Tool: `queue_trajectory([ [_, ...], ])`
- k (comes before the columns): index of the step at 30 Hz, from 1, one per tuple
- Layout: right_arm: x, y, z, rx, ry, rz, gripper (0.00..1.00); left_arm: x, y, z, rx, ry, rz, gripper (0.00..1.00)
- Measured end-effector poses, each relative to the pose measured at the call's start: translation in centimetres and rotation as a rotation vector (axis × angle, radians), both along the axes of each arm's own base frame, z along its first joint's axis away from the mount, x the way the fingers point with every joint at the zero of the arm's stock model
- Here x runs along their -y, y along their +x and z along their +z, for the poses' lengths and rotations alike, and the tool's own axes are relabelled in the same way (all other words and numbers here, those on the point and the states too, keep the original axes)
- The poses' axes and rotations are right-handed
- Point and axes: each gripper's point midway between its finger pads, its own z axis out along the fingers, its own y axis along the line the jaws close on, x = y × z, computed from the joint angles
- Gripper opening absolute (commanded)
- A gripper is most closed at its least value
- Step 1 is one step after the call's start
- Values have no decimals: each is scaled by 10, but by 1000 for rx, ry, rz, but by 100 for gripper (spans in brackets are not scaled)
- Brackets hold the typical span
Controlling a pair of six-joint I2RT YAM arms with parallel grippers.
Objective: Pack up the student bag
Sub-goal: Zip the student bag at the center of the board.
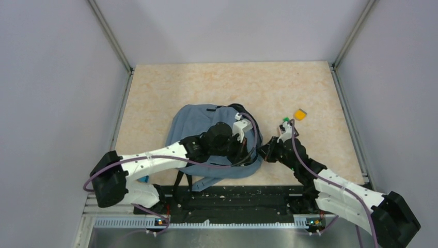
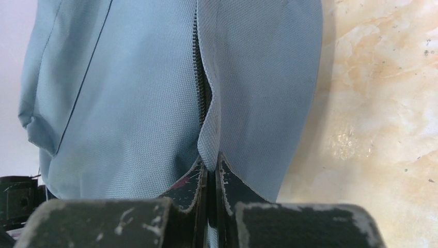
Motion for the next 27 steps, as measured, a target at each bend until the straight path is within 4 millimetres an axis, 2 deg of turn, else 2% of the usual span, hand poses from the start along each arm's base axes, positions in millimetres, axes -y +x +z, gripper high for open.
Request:
queue_trajectory([
  [2, 1, 1, 0, 6, -9, -12, 6, 15, 5, 4, 10, -30, 0, 0],
  [6, 15, 5, 3, 32, -62, -64, 49, 41, 19, 9, 24, -62, 17, 0],
  [8, 24, 7, 15, 65, -93, -93, 63, 47, 29, 11, 43, -58, 49, 0],
  [11, 38, 10, 49, 148, -113, -141, 74, 47, 45, 20, 86, -54, 119, 0],
  [13, 49, 12, 82, 224, -101, -179, 76, 45, 53, 24, 110, -53, 163, 0],
  [15, 56, 10, 105, 294, -88, -193, 77, 40, 60, 26, 122, -47, 211, 0],
  [17, 59, 7, 115, 340, -85, -183, 76, 37, 64, 29, 118, -51, 238, 0],
  [19, 56, 3, 115, 364, -93, -140, 73, 35, 68, 30, 106, -55, 260, 0],
  [24, 37, -12, 99, 401, -73, 11, 70, 32, 73, 31, 94, -58, 299, 0],
  [27, 25, -23, 99, 444, -40, 106, 65, 30, 75, 37, 91, -72, 310, 0],
])
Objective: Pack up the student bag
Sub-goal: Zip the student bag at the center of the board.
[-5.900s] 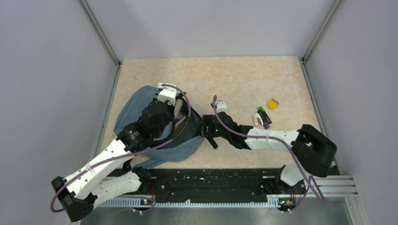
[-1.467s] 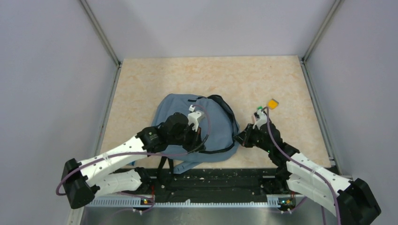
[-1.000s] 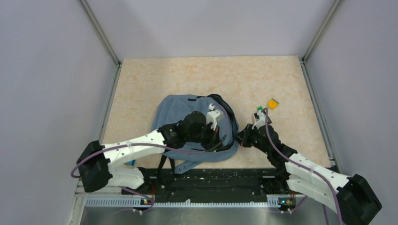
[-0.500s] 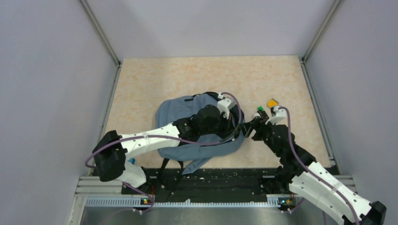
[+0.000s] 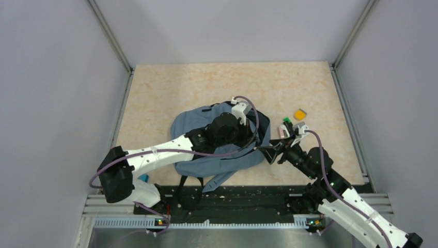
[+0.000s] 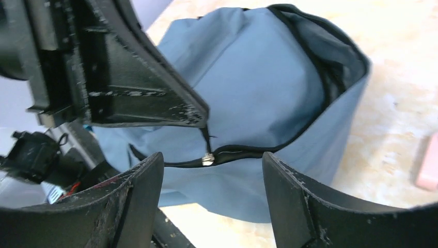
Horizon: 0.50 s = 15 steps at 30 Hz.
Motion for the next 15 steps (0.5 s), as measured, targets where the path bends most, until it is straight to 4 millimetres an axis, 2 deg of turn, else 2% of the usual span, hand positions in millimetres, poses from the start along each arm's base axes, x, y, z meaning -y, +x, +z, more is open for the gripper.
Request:
queue_trajectory([
  [4, -13, -4, 5, 39, -7, 84, 54, -2, 2, 6, 3, -15, 2, 0],
  [8, -23, -2, -11, 12, -74, 132, 44, -2, 0, 7, -3, -19, -11, 0],
  [12, -28, 1, -19, 7, -118, 154, 42, -1, -2, 7, -7, -20, -20, 0],
  [15, -30, 3, -16, 28, -125, 161, 42, -1, -3, 7, -10, -22, -27, 0],
])
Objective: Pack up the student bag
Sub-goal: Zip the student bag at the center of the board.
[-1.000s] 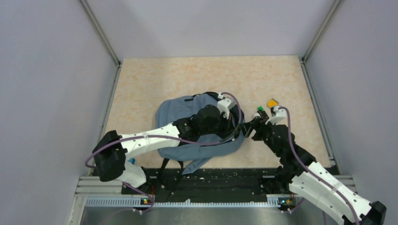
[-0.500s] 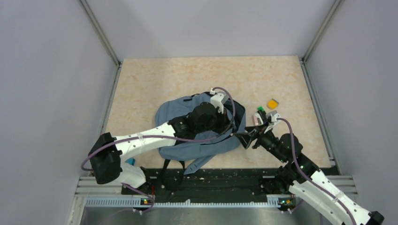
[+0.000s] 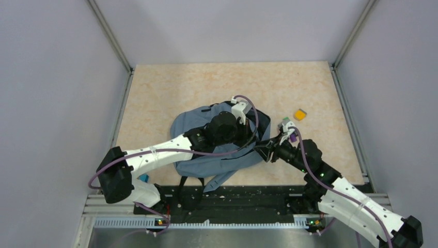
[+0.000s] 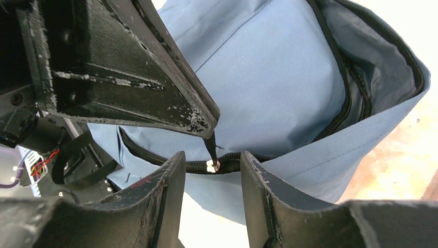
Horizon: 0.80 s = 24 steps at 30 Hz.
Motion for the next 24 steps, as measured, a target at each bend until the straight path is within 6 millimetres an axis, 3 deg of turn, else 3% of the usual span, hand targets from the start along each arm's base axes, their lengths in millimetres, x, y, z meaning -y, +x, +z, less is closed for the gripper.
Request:
queue_trajectory([
  [6, -3, 3, 12, 55, 18, 7, 38, 0, -1, 0, -7, -4, -7, 0],
  [22, -6, 10, 16, 92, 18, -7, 1, 1, -1, 2, -23, -19, -8, 0],
  [24, -6, 12, 15, 91, 16, -18, 0, 1, 0, 3, -20, -21, -5, 0],
])
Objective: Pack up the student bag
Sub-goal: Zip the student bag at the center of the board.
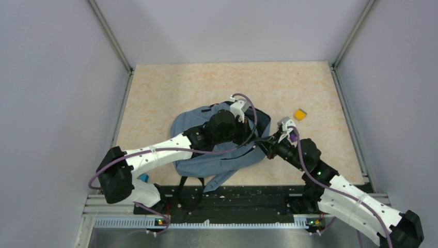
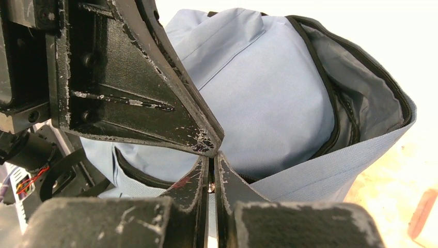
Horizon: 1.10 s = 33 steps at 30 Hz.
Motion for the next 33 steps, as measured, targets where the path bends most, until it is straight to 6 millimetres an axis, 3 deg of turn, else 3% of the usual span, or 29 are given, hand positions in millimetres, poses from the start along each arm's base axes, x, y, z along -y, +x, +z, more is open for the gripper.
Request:
queue_trajectory([
  [2, 0, 3, 0, 0, 1, -12, 0, 0, 2, 1, 6, -3, 2, 0],
  [4, 0, 7, 0, 2, 5, -30, 0, 0, 4, 3, 17, -6, 2, 11],
  [6, 1, 9, 0, -2, 13, -48, 0, -1, 6, 3, 36, -2, -2, 38],
  [8, 4, 13, -3, -8, 15, -80, 0, 0, 7, 6, 60, -5, -14, 74],
  [10, 10, 18, -12, -33, 5, -132, 0, 1, 6, 13, 96, -10, -34, 88],
  [13, 21, 27, -19, -62, 6, -219, 0, -4, 3, 31, 156, -29, -43, 90],
  [18, 35, 37, -21, -80, 18, -331, 0, -34, -9, 82, 323, -126, -36, 90],
  [21, 41, 41, -21, -88, 31, -379, 0, -49, -13, 88, 385, -124, -27, 88],
  [25, 50, 45, -24, -100, 32, -442, 0, -55, -8, 51, 372, -7, -2, 88],
  [29, 55, 46, -32, -121, 3, -469, 0, -58, -20, -12, 346, 153, -44, 88],
  [33, 56, 46, -32, -132, -7, -476, 0, -54, -27, -41, 364, 249, -82, 89],
])
